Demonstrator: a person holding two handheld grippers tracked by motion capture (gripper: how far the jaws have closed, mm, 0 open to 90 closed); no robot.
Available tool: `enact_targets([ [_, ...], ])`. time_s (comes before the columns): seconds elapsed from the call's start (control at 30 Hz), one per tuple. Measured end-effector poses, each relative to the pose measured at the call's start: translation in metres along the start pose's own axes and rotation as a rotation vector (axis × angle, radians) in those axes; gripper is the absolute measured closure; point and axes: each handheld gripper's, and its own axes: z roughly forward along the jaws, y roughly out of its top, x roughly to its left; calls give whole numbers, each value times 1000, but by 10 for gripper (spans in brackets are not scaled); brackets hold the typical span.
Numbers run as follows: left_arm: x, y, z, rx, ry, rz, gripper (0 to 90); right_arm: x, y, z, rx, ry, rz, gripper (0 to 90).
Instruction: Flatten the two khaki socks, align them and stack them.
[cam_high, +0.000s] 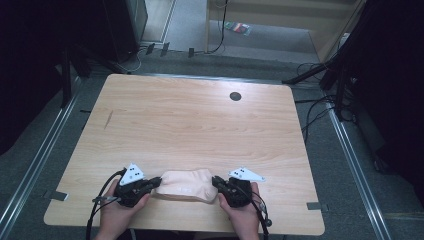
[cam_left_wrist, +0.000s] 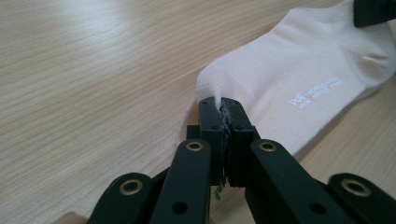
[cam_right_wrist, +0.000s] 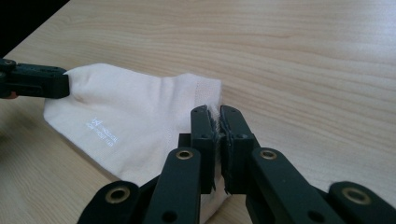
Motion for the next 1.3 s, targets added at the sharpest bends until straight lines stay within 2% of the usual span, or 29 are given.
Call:
enact_targets([
  [0.07, 0, -1, 2, 2, 1, -3, 893, 1, -4, 2, 4, -2, -1, 853],
  [0.1, 1, -2, 2, 5, -2, -2, 893, 2, -7, 4, 15, -22, -24, 851],
  [0.3, 3, -6, 7, 19, 10, 12, 892, 0, -12, 12, 43, -25, -39, 840],
  [0.53, 4, -8, 12, 26, -5, 3, 891, -2, -12, 17, 37, -52, -59, 844],
  [0.6, 5, -8, 13, 19, -12, -5, 891, -3, -12, 19, 30, -68, -79, 846],
  [0.8, 5, -9, 13, 19, -14, -1, 889, -2, -11, 21, 28, -94, -102, 848],
  [0.87, 5, -9, 13, 18, -15, 3, 878, -2, -11, 21, 29, -89, -103, 838],
  [0.9, 5, -10, 12, 6, -25, 17, 851, -6, -10, 21, 30, -49, -69, 772],
  [0.93, 5, -10, 12, 6, -25, 17, 808, -6, -10, 21, 30, -49, -69, 772],
  [0.97, 5, -11, 11, -13, -52, 21, 808, -7, -9, 20, 28, -27, -55, 708],
  [1.0, 6, -11, 7, -49, -95, 37, 696, -10, -7, 17, -3, -16, -21, 597],
  [1.03, 7, -11, 6, -74, -112, 33, 631, -10, -6, 14, -17, -9, -11, 563],
  [1.07, 7, -11, 6, -74, -112, 33, 567, -10, -6, 14, -17, -9, -11, 563],
  [1.1, 10, -10, 4, -105, -134, 13, 538, -11, -2, 9, -57, 11, 4, 491],
  [1.13, 10, -10, 4, -105, -134, 13, 519, -12, -2, 8, -70, 10, 3, 479],
  [1.17, 12, -10, 2, -137, -137, -6, 499, -12, -1, 6, -88, 6, -4, 463],
  [1.2, 12, -10, 2, -137, -137, -6, 484, -12, -1, 6, -88, 6, -4, 463],
  [1.23, 14, -9, -1, -173, -138, -24, 472, -13, 0, 4, -95, -13, 3, 413],
  [1.27, 14, -9, -1, -173, -138, -24, 456, -13, 0, 4, -95, -13, 3, 413],
  [1.3, 16, -9, -4, -201, -134, -35, 438, -14, 1, 3, -91, -29, -16, 383],
])
